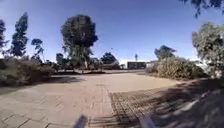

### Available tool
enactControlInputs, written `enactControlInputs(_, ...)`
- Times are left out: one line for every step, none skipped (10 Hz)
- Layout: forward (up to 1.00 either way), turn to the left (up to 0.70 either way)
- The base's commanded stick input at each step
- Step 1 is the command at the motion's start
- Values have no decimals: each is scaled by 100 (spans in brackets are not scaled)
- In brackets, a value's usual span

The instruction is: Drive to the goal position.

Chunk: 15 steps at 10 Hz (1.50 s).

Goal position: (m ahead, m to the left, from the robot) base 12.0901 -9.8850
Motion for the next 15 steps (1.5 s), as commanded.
enactControlInputs(100,0)
enactControlInputs(100,0)
enactControlInputs(100,0)
enactControlInputs(100,0)
enactControlInputs(100,0)
enactControlInputs(100,0)
enactControlInputs(100,0)
enactControlInputs(100,0)
enactControlInputs(100,0)
enactControlInputs(100,-27)
enactControlInputs(100,-27)
enactControlInputs(100,-27)
enactControlInputs(100,-27)
enactControlInputs(0,-45)
enactControlInputs(0,-45)
